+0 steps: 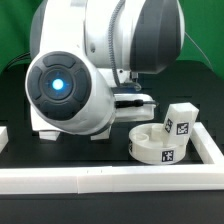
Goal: Assemble stool
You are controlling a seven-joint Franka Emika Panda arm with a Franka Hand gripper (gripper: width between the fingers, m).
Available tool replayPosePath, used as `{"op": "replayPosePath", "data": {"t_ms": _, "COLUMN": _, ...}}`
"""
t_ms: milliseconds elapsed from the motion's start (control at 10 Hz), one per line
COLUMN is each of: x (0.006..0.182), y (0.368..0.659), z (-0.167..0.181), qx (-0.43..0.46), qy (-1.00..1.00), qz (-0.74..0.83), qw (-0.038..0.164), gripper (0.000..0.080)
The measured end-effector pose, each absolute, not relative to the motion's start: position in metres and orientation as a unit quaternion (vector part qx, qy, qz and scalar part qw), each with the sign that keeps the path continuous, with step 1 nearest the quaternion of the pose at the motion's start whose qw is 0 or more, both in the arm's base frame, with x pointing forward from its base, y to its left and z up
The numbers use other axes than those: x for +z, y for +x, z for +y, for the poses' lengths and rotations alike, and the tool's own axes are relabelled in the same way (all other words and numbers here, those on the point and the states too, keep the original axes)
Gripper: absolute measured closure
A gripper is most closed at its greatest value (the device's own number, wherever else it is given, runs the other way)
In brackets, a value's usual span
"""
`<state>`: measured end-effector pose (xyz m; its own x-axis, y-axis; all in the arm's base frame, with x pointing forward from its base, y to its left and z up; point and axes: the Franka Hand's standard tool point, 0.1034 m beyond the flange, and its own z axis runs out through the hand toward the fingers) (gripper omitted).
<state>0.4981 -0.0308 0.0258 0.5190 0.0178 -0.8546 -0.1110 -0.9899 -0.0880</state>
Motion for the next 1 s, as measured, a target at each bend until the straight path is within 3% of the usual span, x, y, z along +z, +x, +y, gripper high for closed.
{"op": "replayPosePath", "data": {"t_ms": 300, "x": 0.010, "y": 0.495, "z": -0.030, "qx": 0.481, "qy": -0.874, "qz": 0.026, "qw": 0.063, "gripper": 0.0150}}
{"op": "replayPosePath", "data": {"t_ms": 600, "x": 0.009, "y": 0.495, "z": -0.032, "qx": 0.481, "qy": -0.874, "qz": 0.026, "qw": 0.064, "gripper": 0.0162}}
{"op": "replayPosePath", "data": {"t_ms": 800, "x": 0.009, "y": 0.494, "z": -0.034, "qx": 0.481, "qy": -0.874, "qz": 0.028, "qw": 0.064, "gripper": 0.0475}}
{"op": "replayPosePath", "data": {"t_ms": 1000, "x": 0.009, "y": 0.494, "z": -0.035, "qx": 0.481, "qy": -0.874, "qz": 0.029, "qw": 0.064, "gripper": 0.0475}}
